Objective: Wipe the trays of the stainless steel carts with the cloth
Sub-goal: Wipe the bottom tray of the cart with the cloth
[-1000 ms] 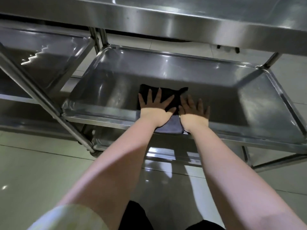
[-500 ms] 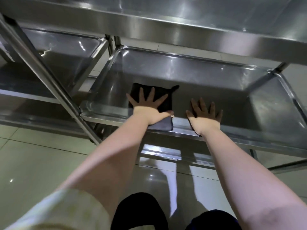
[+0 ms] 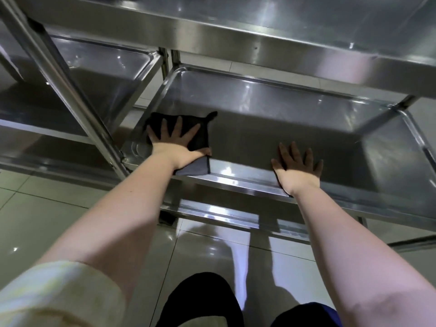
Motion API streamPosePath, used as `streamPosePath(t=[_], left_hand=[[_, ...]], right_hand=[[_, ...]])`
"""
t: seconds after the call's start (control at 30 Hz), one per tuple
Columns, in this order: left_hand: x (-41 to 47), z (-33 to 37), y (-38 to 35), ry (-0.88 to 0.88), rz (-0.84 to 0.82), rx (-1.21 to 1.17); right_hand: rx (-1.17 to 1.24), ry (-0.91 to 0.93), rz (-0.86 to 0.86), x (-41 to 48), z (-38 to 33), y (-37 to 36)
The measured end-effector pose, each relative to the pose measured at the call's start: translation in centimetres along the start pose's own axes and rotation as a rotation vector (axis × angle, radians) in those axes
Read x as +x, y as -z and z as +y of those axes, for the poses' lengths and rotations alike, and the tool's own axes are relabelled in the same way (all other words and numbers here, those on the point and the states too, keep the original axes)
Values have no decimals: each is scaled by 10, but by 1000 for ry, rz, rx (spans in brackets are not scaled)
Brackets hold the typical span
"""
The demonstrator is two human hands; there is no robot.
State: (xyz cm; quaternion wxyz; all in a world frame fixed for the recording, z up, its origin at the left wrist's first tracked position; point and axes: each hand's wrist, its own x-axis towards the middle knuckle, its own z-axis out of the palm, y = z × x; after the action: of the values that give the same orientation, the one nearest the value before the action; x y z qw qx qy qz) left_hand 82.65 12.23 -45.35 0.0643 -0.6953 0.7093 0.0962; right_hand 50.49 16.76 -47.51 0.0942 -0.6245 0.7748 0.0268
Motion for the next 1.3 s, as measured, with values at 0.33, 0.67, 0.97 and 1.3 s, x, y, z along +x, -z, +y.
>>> streamPosePath(t=[0.33, 0.67, 0.97, 1.3], left_hand=[[-4, 100, -11, -223, 9, -73], [-14, -41, 1, 71, -24, -4], [-35, 119, -11, -158, -76, -51], [-26, -48, 3, 104, -18, -87]], right_hand=[[21, 8, -20, 4, 7, 0], [2, -5, -14, 6, 4, -3], [21, -5, -21, 3, 4, 1], [39, 4, -24, 2, 4, 2]])
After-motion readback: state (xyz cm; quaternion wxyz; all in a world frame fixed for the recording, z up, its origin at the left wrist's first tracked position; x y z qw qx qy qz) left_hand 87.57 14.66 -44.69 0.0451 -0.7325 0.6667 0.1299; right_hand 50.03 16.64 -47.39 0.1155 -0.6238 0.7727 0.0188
